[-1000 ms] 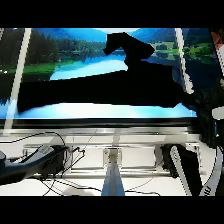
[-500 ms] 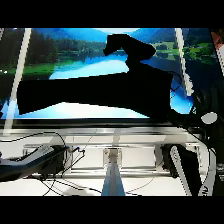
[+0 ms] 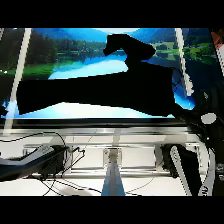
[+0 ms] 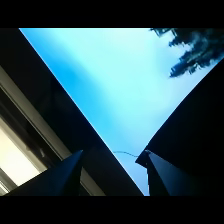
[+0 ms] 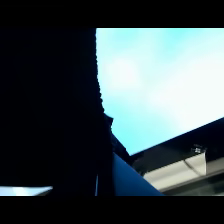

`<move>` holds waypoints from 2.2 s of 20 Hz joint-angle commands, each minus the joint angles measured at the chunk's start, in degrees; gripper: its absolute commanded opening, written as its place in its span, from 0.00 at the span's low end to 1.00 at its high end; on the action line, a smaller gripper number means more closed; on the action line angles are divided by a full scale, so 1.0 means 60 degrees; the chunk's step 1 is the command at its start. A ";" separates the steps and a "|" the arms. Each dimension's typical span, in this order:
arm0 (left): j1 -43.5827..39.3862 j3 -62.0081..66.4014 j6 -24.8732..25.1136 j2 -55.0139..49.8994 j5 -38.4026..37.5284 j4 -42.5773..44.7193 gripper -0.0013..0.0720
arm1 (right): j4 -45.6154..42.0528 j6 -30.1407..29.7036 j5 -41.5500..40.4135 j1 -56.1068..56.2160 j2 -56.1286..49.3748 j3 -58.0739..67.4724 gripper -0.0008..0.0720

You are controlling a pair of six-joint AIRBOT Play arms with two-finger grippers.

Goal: Fold the clothes and pants, and hang the long-sleeved shirts on hangers.

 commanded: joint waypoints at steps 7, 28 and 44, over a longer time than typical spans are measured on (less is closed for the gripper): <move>0.0000 -0.0528 -0.0474 -0.1075 -0.1366 -0.1545 0.64 | -0.0033 0.0193 -0.0805 -0.0007 0.0004 -0.0011 0.05; -0.1213 0.4393 0.0892 -0.1690 -0.0969 -0.5588 0.02 | -0.0419 0.0612 -0.1657 -0.0007 -0.0630 0.3446 0.05; -0.0772 0.1395 -0.0754 -0.1271 -0.2259 0.3836 0.02 | -0.2361 0.0605 0.3996 0.0000 -0.0627 0.0933 0.05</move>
